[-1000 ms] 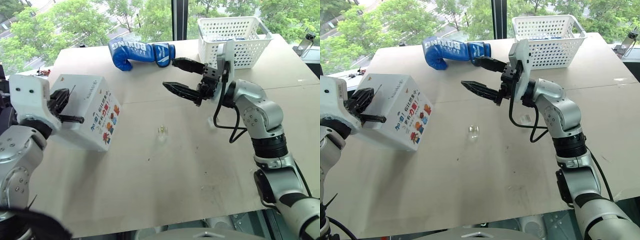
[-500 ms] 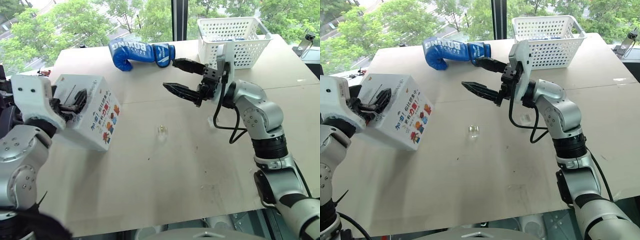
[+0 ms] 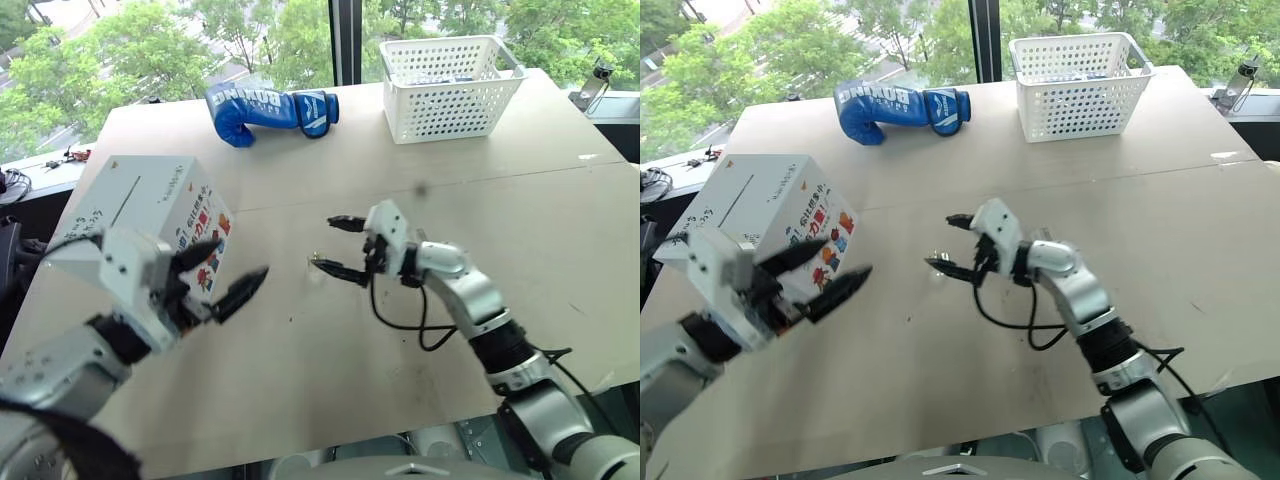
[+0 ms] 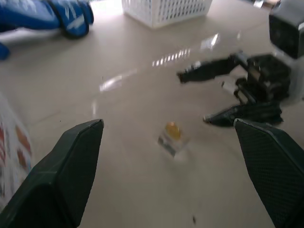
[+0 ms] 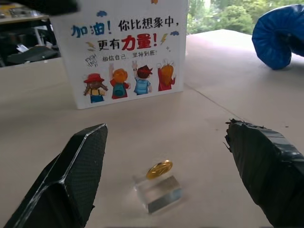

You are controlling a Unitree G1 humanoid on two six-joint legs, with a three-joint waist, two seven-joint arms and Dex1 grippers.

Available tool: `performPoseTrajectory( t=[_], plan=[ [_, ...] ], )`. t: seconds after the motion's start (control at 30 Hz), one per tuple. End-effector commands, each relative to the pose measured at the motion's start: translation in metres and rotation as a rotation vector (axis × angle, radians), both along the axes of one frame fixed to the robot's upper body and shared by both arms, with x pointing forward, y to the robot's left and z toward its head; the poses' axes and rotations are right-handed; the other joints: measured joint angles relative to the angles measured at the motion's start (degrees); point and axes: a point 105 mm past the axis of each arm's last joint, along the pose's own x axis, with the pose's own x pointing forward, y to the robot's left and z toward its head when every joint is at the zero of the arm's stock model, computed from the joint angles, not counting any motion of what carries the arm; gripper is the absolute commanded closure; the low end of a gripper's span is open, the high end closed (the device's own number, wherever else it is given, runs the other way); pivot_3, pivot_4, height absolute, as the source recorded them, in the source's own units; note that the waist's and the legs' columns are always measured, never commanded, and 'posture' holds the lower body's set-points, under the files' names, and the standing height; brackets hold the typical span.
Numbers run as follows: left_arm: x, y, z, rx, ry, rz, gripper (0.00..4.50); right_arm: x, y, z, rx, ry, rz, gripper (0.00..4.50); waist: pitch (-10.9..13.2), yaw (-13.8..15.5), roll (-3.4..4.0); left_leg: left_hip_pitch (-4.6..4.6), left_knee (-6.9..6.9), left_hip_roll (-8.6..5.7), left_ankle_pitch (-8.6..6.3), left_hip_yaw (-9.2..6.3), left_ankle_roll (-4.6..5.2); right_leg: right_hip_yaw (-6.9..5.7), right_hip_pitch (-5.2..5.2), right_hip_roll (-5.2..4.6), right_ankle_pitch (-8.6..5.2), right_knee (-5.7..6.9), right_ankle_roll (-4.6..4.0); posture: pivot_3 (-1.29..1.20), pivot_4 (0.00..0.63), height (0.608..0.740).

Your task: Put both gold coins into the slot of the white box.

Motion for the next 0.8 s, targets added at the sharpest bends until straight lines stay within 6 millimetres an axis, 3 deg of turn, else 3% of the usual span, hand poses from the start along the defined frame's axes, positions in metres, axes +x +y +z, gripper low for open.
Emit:
performPoseTrajectory(
  t=[0.03,0.13,0.3,0.8],
  plan=[
    [-0.006,-0.003,0.003,0.012,-0.088,0.004,0.01,0.006,0.004,0.004,0.038,-0.041,-0.056,0.16,0.01,0.92,-0.01,-0.01,0.02,0.01,0.0,0.01,0.0,-0.01,0.0,0.01,0.02,-0.02,-0.03,0.0,0.15,0.721],
    [-0.014,0.003,-0.019,-0.004,-0.084,0.086,0.01,0.007,0.012,-0.004,0.045,-0.022,-0.094,0.16,-0.02,1.29,-0.05,0.03,0.07,0.01,0.0,0.06,0.0,0.02,0.03,0.01,0.09,-0.07,-0.12,0.0,0.15,0.721],
    [-0.017,-0.001,-0.034,-0.007,-0.097,0.111,0.01,0.008,0.018,-0.008,0.061,0.004,-0.14,0.16,-0.05,1.64,-0.09,0.05,0.07,0.05,-0.01,0.03,0.01,-0.02,0.1,0.03,0.1,-0.08,-0.13,0.0,0.15,0.721],
    [-0.009,0.001,-0.03,-0.017,-0.15,0.135,0.01,0.005,0.02,-0.022,0.024,0.053,-0.157,0.16,-0.04,1.2,-0.09,0.05,0.06,0.19,-0.01,0.07,0.0,0.0,0.08,0.14,0.1,-0.08,-0.14,0.0,0.15,0.721]
  ],
)
